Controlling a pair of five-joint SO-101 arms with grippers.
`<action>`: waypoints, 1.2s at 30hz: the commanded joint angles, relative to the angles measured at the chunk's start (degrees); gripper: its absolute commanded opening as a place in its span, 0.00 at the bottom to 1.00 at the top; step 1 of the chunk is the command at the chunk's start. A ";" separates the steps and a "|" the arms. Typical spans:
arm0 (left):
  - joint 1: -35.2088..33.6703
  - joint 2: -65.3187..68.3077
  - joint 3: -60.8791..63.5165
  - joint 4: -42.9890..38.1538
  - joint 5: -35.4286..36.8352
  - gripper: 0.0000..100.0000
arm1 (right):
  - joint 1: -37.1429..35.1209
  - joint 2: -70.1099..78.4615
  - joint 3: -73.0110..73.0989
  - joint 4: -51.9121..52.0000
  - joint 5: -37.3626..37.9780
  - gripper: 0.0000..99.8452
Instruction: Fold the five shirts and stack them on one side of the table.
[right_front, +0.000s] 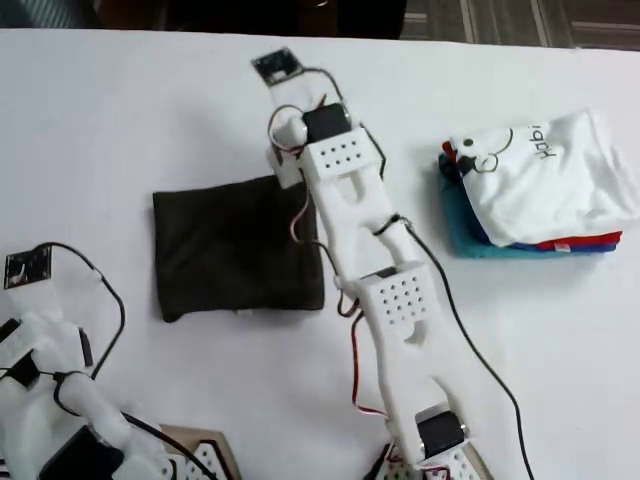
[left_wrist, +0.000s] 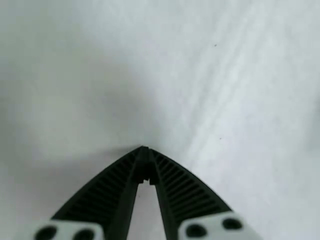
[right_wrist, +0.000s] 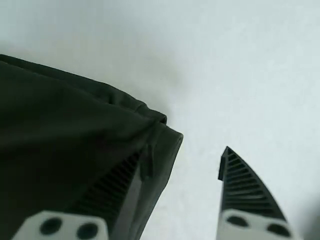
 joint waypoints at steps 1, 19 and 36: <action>-0.35 -1.67 0.04 -0.62 0.70 0.03 | -1.89 -1.19 -8.88 6.29 -0.62 0.22; -0.35 -1.67 0.04 -0.62 0.70 0.03 | -7.78 -4.79 14.95 7.25 -14.86 0.32; -0.53 -1.67 0.04 -0.62 0.70 0.03 | -7.16 4.18 14.24 4.70 -14.86 0.32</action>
